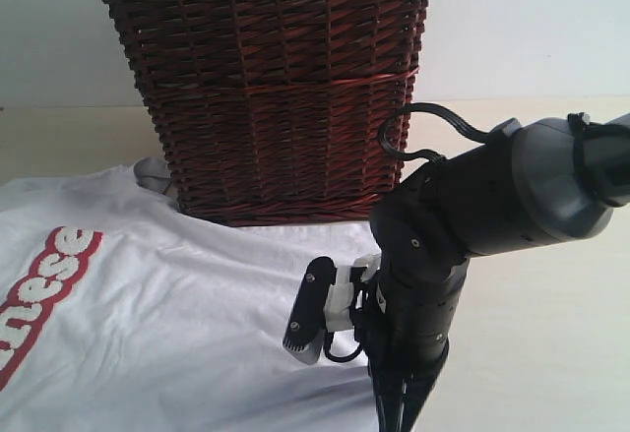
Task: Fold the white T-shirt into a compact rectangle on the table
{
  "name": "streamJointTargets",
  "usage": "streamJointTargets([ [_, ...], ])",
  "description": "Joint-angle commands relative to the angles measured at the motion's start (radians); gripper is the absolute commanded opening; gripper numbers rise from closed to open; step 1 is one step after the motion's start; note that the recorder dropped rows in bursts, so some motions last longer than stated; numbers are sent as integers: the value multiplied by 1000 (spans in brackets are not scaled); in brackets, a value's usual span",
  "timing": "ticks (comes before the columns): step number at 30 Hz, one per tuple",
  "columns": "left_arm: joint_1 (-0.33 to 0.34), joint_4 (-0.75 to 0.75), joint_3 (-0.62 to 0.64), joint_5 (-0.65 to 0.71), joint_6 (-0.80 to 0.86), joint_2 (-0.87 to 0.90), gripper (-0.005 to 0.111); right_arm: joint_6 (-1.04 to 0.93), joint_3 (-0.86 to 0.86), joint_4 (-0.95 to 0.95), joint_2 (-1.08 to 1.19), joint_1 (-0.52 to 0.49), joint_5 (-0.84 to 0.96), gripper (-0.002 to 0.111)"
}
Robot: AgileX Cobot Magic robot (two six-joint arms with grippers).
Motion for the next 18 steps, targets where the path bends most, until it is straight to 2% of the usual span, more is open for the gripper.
streamJointTargets([
  [1,43,17,-6,77,6,6,105,2,3,3,15,-4,-26,0],
  [5,69,51,-6,174,6,7,105,0,3,7,15,-4,-26,0],
  [10,68,51,-6,361,3,7,105,0,3,7,15,-4,-26,0],
  [14,68,33,-6,376,1,12,105,0,3,7,15,-4,-26,0],
  [18,68,53,8,294,-90,46,105,0,3,7,15,-4,-26,0],
])
